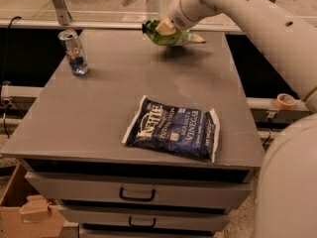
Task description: Move green rice chip bag near blue chip bag
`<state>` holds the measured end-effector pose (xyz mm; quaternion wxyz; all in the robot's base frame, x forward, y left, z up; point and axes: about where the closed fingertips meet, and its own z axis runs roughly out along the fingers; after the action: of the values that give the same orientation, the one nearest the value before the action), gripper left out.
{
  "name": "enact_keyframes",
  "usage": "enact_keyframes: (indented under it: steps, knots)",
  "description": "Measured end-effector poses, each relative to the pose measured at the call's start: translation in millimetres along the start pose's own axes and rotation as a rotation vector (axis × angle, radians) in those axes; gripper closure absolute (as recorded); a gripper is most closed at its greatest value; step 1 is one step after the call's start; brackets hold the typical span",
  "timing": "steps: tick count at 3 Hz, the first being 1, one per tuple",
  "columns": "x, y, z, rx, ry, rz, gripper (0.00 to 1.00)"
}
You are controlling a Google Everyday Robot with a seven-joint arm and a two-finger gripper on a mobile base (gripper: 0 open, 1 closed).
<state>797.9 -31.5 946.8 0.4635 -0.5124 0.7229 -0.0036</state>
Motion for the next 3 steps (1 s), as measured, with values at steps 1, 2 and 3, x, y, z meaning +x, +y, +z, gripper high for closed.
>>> enact_keyframes:
  steps: [1,2,3]
  knots:
    - [10,20,-19,-0.068,0.007,-0.003,1.00]
    - [23,42,-57,-0.097,0.036,0.020,1.00]
    - [46,69,-94,-0.121,0.108,0.071,1.00]
